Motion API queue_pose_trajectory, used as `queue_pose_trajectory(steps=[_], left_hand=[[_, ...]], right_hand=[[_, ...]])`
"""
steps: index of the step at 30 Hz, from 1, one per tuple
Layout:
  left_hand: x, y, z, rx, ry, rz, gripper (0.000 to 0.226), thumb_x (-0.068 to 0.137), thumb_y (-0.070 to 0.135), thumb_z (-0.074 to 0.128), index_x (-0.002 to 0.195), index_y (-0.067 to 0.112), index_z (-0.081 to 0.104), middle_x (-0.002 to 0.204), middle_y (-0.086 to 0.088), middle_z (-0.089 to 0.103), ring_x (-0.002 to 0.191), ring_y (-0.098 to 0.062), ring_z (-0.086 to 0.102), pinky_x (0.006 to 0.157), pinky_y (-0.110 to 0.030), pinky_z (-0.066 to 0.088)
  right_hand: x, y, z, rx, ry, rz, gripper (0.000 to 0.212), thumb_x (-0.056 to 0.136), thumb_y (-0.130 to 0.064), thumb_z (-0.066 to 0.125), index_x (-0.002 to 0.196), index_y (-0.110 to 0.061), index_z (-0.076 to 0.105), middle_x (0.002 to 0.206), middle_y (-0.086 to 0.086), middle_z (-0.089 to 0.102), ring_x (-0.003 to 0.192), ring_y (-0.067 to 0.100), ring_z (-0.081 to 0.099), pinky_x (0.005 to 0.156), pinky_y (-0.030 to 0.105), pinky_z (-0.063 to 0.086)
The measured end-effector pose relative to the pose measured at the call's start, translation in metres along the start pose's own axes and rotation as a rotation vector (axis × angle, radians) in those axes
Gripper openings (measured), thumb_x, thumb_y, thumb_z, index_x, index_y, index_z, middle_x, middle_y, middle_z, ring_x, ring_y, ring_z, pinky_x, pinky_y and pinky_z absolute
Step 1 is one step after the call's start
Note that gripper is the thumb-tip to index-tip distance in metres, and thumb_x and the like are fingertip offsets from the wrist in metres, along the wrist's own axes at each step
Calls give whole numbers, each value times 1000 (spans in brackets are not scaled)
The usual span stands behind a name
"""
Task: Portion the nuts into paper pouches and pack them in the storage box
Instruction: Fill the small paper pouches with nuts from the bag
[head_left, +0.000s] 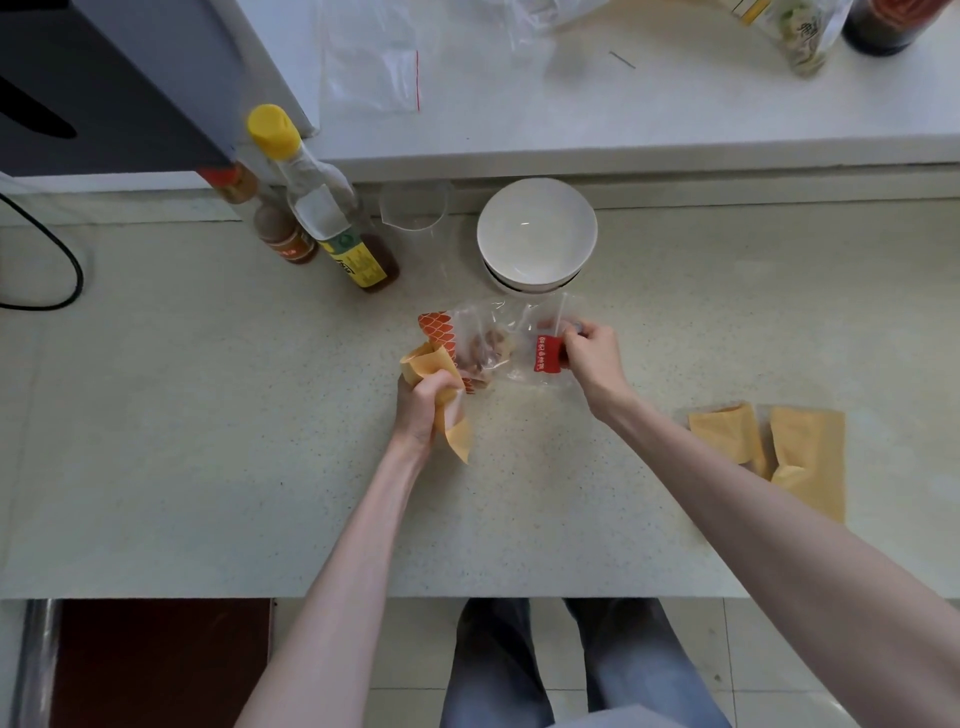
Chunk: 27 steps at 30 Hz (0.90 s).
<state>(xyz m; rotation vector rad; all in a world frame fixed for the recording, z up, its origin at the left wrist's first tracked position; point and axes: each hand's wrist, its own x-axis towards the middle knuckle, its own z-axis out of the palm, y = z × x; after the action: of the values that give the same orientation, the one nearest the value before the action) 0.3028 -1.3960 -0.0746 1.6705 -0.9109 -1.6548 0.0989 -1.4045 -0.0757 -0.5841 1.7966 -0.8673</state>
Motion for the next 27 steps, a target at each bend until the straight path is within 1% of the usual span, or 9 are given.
queue_pose_trajectory(steps=[2, 5, 9, 12, 14, 18, 22, 25, 27], left_hand=[[2, 1, -1, 7, 6, 0, 11, 61, 23, 61, 56, 33, 63, 61, 12, 62, 58, 0, 58, 61, -26, 45], [4, 2, 0, 29, -9, -7, 8, 61, 24, 61, 56, 31, 61, 62, 9, 61, 59, -2, 57, 60, -26, 45], [5, 3, 2, 48, -13, -12, 5, 61, 25, 61, 58, 29, 61, 63, 9, 61, 59, -1, 57, 59, -25, 46], [6, 4, 2, 65, -28, -13, 9, 62, 25, 61, 55, 32, 61, 60, 11, 60, 57, 0, 56, 59, -25, 45], [8, 4, 1, 69, -32, -25, 9, 62, 25, 61, 55, 32, 61, 60, 11, 59, 58, -1, 56, 60, -26, 45], [8, 5, -3, 11, -3, -66, 7, 60, 25, 62, 57, 32, 64, 62, 11, 62, 60, -4, 58, 61, -27, 46], [7, 8, -7, -54, 24, -65, 11, 58, 23, 62, 70, 24, 62, 67, 7, 64, 65, -10, 58, 62, -28, 48], [6, 10, -9, -73, 25, -67, 18, 57, 23, 62, 75, 20, 58, 67, 7, 63, 69, -13, 57, 64, -29, 47], [4, 11, -8, -92, 28, -66, 19, 57, 21, 61, 75, 19, 56, 67, 6, 61, 69, -14, 56, 65, -29, 46]], right_hand=[[2, 0, 1, 51, 28, 31, 32, 92, -6, 42, 97, 2, 72, 103, 33, 64, 77, 23, 53, 69, 37, 43], [2, -1, 5, 38, -27, 31, 32, 90, -3, 41, 91, -3, 74, 104, 29, 67, 80, 22, 58, 71, 37, 47], [3, -2, 9, -32, -100, 0, 38, 84, 0, 44, 75, -23, 73, 95, 19, 71, 75, 16, 60, 65, 30, 47], [4, -2, 10, -10, -124, 8, 44, 81, 4, 44, 69, -28, 72, 75, -4, 74, 67, 8, 62, 56, 18, 49], [4, 0, 10, 23, -150, 42, 47, 79, 7, 41, 71, -26, 73, 74, -9, 73, 72, 11, 65, 61, 21, 53], [6, 6, 7, 142, -177, 143, 47, 82, 12, 35, 81, -19, 71, 97, 12, 73, 87, 26, 67, 77, 41, 54], [4, 6, 1, 218, -143, 164, 45, 87, 10, 37, 82, -19, 71, 88, 6, 72, 78, 20, 66, 69, 34, 54], [1, 4, -5, 204, -128, 134, 43, 88, 8, 37, 86, -17, 72, 96, 4, 70, 81, 17, 63, 79, 36, 54], [-2, 2, -10, 209, -118, 107, 35, 91, 6, 41, 95, -9, 72, 101, 4, 68, 79, 14, 62, 74, 31, 55]])
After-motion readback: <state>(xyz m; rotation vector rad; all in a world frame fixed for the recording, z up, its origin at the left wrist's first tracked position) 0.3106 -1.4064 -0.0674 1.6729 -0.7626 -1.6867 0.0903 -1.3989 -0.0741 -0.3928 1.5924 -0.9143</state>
